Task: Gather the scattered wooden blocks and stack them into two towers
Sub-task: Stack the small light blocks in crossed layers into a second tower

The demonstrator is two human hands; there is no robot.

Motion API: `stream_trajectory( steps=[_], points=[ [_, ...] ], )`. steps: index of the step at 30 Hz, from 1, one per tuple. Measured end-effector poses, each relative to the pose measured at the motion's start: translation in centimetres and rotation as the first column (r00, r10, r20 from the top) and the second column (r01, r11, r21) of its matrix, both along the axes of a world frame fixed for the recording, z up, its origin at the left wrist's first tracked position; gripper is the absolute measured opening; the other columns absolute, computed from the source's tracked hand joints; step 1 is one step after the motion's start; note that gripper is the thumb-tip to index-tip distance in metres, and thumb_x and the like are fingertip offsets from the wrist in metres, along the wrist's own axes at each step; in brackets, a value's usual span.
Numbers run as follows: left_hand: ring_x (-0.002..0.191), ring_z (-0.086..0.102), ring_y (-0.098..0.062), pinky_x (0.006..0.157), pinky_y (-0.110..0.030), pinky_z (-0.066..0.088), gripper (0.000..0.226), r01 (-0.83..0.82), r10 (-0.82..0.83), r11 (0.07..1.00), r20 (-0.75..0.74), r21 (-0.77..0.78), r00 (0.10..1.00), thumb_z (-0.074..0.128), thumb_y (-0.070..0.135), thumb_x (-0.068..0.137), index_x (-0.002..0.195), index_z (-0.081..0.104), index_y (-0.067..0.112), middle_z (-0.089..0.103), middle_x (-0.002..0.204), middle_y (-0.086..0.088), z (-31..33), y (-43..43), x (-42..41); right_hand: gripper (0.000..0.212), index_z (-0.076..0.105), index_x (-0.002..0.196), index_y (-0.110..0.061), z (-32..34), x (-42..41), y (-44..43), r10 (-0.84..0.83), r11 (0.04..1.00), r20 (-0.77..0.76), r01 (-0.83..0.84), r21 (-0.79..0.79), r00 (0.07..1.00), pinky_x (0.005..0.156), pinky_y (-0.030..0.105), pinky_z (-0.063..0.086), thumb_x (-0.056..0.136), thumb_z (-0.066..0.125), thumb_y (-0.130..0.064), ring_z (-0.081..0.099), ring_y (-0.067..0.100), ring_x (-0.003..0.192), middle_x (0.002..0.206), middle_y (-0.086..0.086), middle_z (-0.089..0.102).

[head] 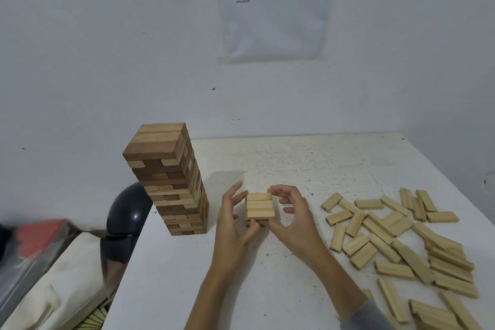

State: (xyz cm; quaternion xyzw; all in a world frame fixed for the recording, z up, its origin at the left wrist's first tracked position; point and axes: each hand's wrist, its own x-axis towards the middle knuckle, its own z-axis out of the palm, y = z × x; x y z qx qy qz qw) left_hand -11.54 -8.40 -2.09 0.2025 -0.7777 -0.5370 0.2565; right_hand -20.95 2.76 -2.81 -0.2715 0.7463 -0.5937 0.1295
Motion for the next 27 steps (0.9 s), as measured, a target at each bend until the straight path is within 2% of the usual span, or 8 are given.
stream_trajectory(
  steps=[5, 6, 8, 10, 12, 14, 21, 27],
  points=[
    [0.124, 0.042, 0.01, 0.089, -0.001, 0.033, 0.064, 0.014, -0.014, 1.0, 0.02, 0.0, 1.0, 0.062, 0.005, 0.088, 0.137, 0.036, 0.035, 0.051, 0.135, 0.013, -0.1, -0.1, 0.1, 0.052, 0.049, 0.117, -0.041, 0.1, 0.2, 0.1, 0.004, 1.0, 0.031, -0.005, 0.02, 1.0, 0.091, 0.014, 0.038, 0.078, 0.077, -0.022, 0.044, 0.0, 0.116, 0.128, -0.009, 0.049],
    [0.125, 0.04, 0.012, 0.092, -0.002, 0.033, 0.061, 0.01, -0.01, 1.0, 0.013, 0.019, 1.0, 0.061, 0.007, 0.09, 0.138, 0.036, 0.035, 0.049, 0.137, 0.016, 0.0, 0.1, 0.2, 0.052, 0.048, 0.117, -0.044, 0.2, 0.3, 0.2, 0.001, 1.0, 0.044, -0.002, 0.022, 0.999, 0.088, 0.014, 0.039, 0.079, 0.076, -0.021, 0.043, 0.001, 0.115, 0.127, -0.01, 0.046],
    [0.129, 0.037, 0.01, 0.102, -0.01, 0.034, 0.056, -0.007, 0.008, 0.999, -0.008, 0.052, 1.0, 0.058, 0.026, 0.089, 0.139, 0.035, 0.035, 0.043, 0.14, 0.02, 0.2, 0.6, 0.5, 0.053, 0.047, 0.116, -0.048, 0.5, 0.6, 0.3, -0.021, 1.0, 0.092, 0.02, 0.013, 0.996, 0.081, 0.015, 0.04, 0.081, 0.075, -0.02, 0.044, 0.003, 0.111, 0.122, -0.013, 0.043],
    [0.129, 0.038, 0.008, 0.1, -0.012, 0.036, 0.05, -0.048, 0.051, 0.993, -0.026, 0.104, 0.998, 0.053, 0.033, 0.088, 0.136, 0.038, 0.036, 0.043, 0.139, 0.02, 0.4, 0.9, 0.6, 0.048, 0.049, 0.116, -0.045, 0.7, 0.8, 0.2, -0.069, 0.997, 0.142, 0.073, -0.023, 0.988, 0.077, 0.016, 0.042, 0.083, 0.074, -0.021, 0.048, 0.007, 0.105, 0.119, -0.013, 0.046],
    [0.123, 0.043, 0.01, 0.091, -0.007, 0.039, 0.042, -0.079, 0.087, 0.984, -0.043, 0.159, 0.995, 0.053, 0.016, 0.095, 0.131, 0.041, 0.036, 0.049, 0.135, 0.015, 0.5, 0.8, 0.6, 0.041, 0.052, 0.116, -0.038, 0.9, 1.1, -0.1, -0.114, 0.99, 0.171, 0.126, -0.057, 0.979, 0.074, 0.014, 0.045, 0.086, 0.07, -0.017, 0.052, 0.006, 0.101, 0.12, -0.013, 0.052],
    [0.117, 0.047, 0.01, 0.084, -0.004, 0.041, 0.045, -0.097, 0.105, 0.982, -0.036, 0.164, 0.994, 0.052, 0.004, 0.096, 0.132, 0.043, 0.031, 0.053, 0.128, 0.009, 0.6, 0.7, 0.6, 0.04, 0.053, 0.117, -0.032, 1.0, 1.3, -0.3, -0.134, 0.986, 0.184, 0.149, -0.073, 0.974, 0.073, 0.011, 0.046, 0.087, 0.067, -0.009, 0.054, 0.007, 0.098, 0.119, -0.01, 0.056],
    [0.112, 0.055, -0.005, 0.08, -0.01, 0.048, 0.049, -0.097, 0.101, 0.978, -0.015, 0.184, 0.995, 0.06, 0.003, 0.091, 0.132, 0.044, 0.027, 0.057, 0.119, 0.003, 1.1, 0.5, 0.2, 0.051, 0.053, 0.125, -0.023, 1.2, 1.8, -0.9, -0.124, 0.989, 0.188, 0.138, -0.06, 0.974, 0.068, 0.008, 0.046, 0.082, 0.068, 0.002, 0.057, 0.004, 0.093, 0.117, -0.007, 0.056],
    [0.105, 0.058, -0.003, 0.08, -0.014, 0.05, 0.047, -0.103, 0.107, 0.971, -0.01, 0.217, 0.994, 0.058, 0.001, 0.092, 0.13, 0.045, 0.026, 0.059, 0.116, 0.001, 1.4, 0.5, 0.1, 0.052, 0.055, 0.123, -0.019, 1.5, 1.7, -1.1, -0.124, 0.989, 0.159, 0.134, -0.057, 0.98, 0.068, 0.008, 0.047, 0.08, 0.063, 0.01, 0.057, 0.002, 0.092, 0.115, -0.001, 0.058]
  ],
)
